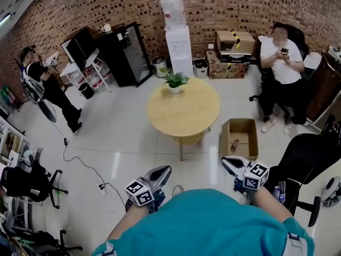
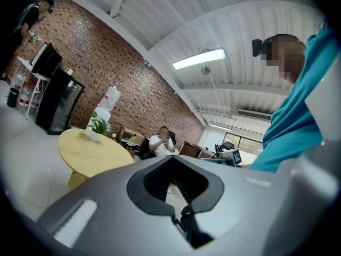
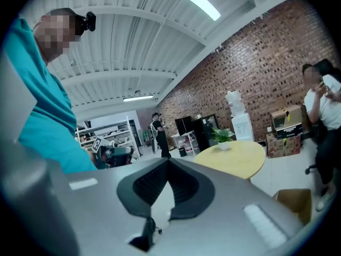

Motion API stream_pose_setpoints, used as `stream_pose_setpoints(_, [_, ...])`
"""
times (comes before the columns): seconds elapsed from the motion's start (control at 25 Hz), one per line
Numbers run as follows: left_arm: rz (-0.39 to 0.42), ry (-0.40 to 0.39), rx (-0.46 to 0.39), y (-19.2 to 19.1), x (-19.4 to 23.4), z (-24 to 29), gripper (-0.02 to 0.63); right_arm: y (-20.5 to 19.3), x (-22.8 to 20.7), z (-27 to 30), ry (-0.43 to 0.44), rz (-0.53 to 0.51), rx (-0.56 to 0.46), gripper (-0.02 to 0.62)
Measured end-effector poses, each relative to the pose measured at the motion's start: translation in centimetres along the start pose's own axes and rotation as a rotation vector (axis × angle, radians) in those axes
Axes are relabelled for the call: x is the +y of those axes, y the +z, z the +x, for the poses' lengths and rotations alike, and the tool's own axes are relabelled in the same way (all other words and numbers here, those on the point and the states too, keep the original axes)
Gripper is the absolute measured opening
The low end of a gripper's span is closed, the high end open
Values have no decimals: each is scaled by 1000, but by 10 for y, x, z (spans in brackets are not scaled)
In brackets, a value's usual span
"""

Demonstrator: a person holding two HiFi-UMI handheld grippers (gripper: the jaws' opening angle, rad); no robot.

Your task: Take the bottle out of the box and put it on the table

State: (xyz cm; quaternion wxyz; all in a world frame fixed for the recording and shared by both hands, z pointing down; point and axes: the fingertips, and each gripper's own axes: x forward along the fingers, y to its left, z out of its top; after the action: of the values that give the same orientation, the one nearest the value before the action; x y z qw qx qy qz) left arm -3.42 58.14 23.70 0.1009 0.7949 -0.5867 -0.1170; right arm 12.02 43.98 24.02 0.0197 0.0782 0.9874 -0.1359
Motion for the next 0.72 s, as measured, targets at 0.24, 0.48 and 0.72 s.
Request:
stream_pose_setpoints(0.24, [7, -106, 21, 80, 108, -61, 0, 40, 29, 140, -81, -11, -8, 2])
stream_pose_setpoints(0.48, [16, -164, 52, 137, 210, -41, 0, 80, -11, 250, -117, -39, -2, 2])
stream_pose_setpoints(0.72, [9, -157, 50, 148, 259, 0, 0, 95, -72, 292, -119, -70, 24, 2])
